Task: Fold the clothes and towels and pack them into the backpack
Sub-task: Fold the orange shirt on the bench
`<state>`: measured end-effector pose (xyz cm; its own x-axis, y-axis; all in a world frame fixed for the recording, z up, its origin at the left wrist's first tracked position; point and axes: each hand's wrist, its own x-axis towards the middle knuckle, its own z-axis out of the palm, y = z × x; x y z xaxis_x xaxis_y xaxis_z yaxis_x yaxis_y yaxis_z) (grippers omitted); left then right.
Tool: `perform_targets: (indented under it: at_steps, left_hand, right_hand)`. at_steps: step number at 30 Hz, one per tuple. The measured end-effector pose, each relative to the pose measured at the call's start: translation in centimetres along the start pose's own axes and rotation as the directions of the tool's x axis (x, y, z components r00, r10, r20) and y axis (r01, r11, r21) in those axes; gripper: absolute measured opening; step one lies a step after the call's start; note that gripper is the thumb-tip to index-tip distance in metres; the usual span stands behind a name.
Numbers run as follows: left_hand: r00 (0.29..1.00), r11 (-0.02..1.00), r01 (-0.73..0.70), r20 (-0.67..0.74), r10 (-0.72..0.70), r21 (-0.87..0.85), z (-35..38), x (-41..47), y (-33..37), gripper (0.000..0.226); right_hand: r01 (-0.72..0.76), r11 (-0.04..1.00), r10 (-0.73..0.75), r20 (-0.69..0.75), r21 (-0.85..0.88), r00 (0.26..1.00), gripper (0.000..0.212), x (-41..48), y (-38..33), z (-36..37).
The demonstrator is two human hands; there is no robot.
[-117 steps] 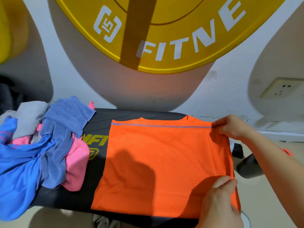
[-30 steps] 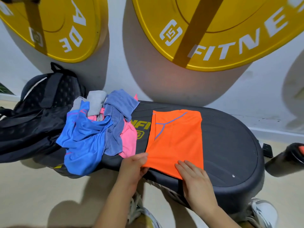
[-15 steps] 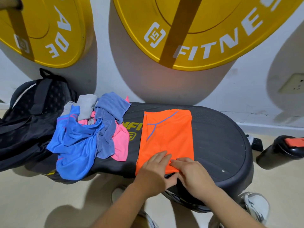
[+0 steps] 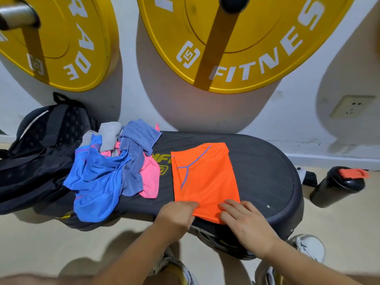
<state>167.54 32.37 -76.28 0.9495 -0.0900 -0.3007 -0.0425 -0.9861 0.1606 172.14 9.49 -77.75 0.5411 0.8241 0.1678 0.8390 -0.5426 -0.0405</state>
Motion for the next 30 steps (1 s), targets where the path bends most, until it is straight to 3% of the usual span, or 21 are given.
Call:
perform_targets:
  at_steps: [2, 4, 6, 9, 11, 13, 15, 16, 18, 21, 25, 30]
  left_hand:
    - [0.998, 0.996, -0.04, 0.055, 0.036, 0.083, -0.6, -0.5, 0.9, 0.038]
    - [0.99, 0.998, -0.062, 0.129, 0.058, 0.025, -1.2, -1.0, 1.1, 0.032]
    - [0.973, 0.984, -0.049, 0.212, 0.085, -0.171, -1.9, -1.4, 0.8, 0.025]
    - [0.941, 0.864, 0.063, 0.317, 0.115, -0.499, -3.1, -1.9, -0.5, 0.02]
    - [0.947, 0.76, 0.137, 0.309, 0.088, -0.635, -3.9, -1.8, -1.6, 0.023]
    - [0.974, 0.581, 0.131, 0.215, 0.077, -0.803, -4.6, -1.1, -2.7, 0.02]
    - [0.993, 0.381, 0.117, 0.107, -0.047, -0.917, -5.2, 0.2, -3.5, 0.01]
    - [0.984, 0.334, 0.124, 0.073, -0.16, -0.934, -5.2, 1.3, -3.9, 0.008]
    - [0.928, 0.28, 0.164, 0.052, -0.368, -0.946, -5.1, 3.5, -4.6, 0.023]
    - [0.828, 0.31, 0.16, -0.044, -0.559, -0.937, -4.4, 6.5, -4.5, 0.016]
    - [0.722, 0.479, 0.152, -0.234, -0.651, -0.865, -2.5, 9.1, -4.0, 0.017]
    - [0.677, 0.676, 0.339, -0.329, -0.658, -0.654, -1.0, 10.2, -3.9, 0.022]
  right_hand:
    - [-0.019, 0.999, 0.016, 0.1, 0.028, 0.995, 0.013, -0.5, 0.1, -1.1]
    - [-0.035, 0.999, 0.033, 0.266, 0.004, 0.963, 0.035, -0.1, 0.1, -2.8]
    - [-0.054, 0.998, 0.035, 0.398, 0.038, 0.917, 0.034, 0.4, 0.3, -5.1]
    - [-0.24, 0.911, 0.016, 0.552, 0.336, 0.834, 0.001, 1.7, 2.2, -7.4]
    - [-0.441, 0.751, 0.074, 0.603, 0.491, 0.795, 0.02, 2.9, 4.0, -7.9]
    - [-0.593, 0.457, 0.161, 0.594, 0.663, 0.788, 0.025, 4.2, 5.3, -7.5]
    - [-0.592, 0.202, 0.286, 0.531, 0.78, 0.798, 0.024, 5.7, 6.0, -6.1]
    - [-0.58, 0.135, 0.371, 0.501, 0.803, 0.781, 0.024, 6.6, 6.3, -5.2]
    - [-0.58, 0.184, 0.532, 0.416, 0.793, 0.737, 0.027, 8.5, 6.4, -3.1]
    - [-0.638, 0.389, 0.718, 0.215, 0.665, 0.662, 0.032, 11.0, 5.8, -0.5]
    - [-0.734, 0.487, 0.802, 0.089, 0.474, 0.59, 0.027, 13.3, 4.7, 1.9]
    - [-0.726, 0.604, 0.786, -0.095, 0.329, 0.611, 0.027, 13.6, 4.3, 4.9]
